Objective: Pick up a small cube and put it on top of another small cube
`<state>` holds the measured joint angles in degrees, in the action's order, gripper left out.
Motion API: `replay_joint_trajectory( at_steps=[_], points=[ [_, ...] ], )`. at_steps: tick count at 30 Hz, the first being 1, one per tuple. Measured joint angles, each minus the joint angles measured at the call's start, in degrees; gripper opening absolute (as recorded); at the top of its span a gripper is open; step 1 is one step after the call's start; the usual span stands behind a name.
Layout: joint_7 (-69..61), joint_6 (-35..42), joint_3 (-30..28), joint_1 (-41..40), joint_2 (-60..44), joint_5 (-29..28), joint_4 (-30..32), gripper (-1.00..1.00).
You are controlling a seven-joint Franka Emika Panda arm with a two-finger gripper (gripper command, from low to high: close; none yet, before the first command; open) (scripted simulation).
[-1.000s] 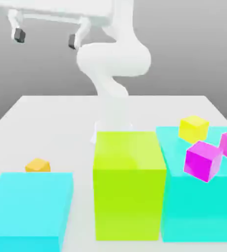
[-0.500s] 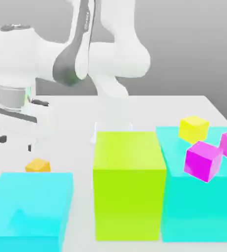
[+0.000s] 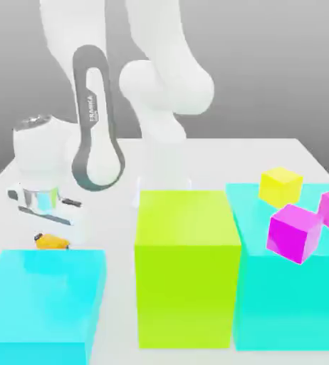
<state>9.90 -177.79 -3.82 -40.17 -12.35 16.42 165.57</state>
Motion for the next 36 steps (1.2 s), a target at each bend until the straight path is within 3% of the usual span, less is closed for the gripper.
replay_joint_trajectory(
  at_steps=[3, 5, 9, 12, 14, 27, 36],
  points=[
    [-0.22, -0.72, 1.53, -1.51, -0.86, 0.20, -0.13, -1.00],
    [1.06, 0.83, -0.64, 0.37, 1.04, -1.27, 0.21, -1.00],
    [9.07, 6.87, -7.23, 4.05, 8.68, -12.14, 1.70, -1.00],
    [13.07, 11.81, -7.22, 1.92, 14.82, -18.11, 2.82, -1.00],
    [14.87, 14.07, -6.18, 1.38, 16.76, -20.03, 0.41, -1.00],
    [43.88, 39.24, 12.61, 15.69, 22.11, -17.37, -24.42, -1.00],
    [64.32, 56.19, 27.24, 26.49, 24.88, -12.25, -36.36, -1.00]
  ],
)
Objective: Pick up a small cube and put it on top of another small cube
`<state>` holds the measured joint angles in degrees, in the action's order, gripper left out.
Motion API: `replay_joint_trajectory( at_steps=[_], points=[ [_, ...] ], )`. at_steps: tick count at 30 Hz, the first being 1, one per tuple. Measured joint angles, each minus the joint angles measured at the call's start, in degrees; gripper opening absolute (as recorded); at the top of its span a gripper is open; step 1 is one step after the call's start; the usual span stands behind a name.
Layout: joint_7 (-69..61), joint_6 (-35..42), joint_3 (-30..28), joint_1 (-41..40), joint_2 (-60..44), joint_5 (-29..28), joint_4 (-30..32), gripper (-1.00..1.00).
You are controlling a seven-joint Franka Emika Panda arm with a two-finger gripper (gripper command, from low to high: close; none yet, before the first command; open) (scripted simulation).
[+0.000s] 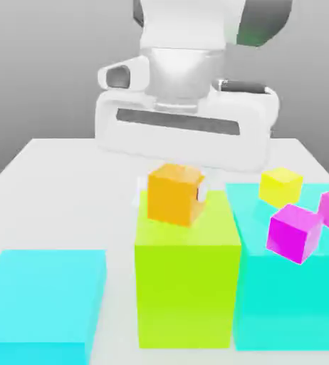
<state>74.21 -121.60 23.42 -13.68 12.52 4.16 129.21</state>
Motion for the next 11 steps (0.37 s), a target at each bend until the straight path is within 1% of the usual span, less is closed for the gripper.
replay_joint_trajectory(
  at_steps=[2, 3, 6, 7, 11],
  points=[
    [4.37, 3.61, 3.14, 2.40, 0.60, 1.31, -2.16, -1.00],
    [6.20, 4.34, 4.64, 3.57, 0.34, 2.18, -1.87, -1.00],
    [8.54, -0.25, 6.65, 4.52, -2.14, 2.10, 1.56, -1.00],
    [8.94, -2.29, 6.99, 4.59, -3.05, 1.83, 2.84, 1.00],
    [8.94, -2.29, 6.99, 4.59, -3.05, 1.83, 2.84, 1.00]
  ],
)
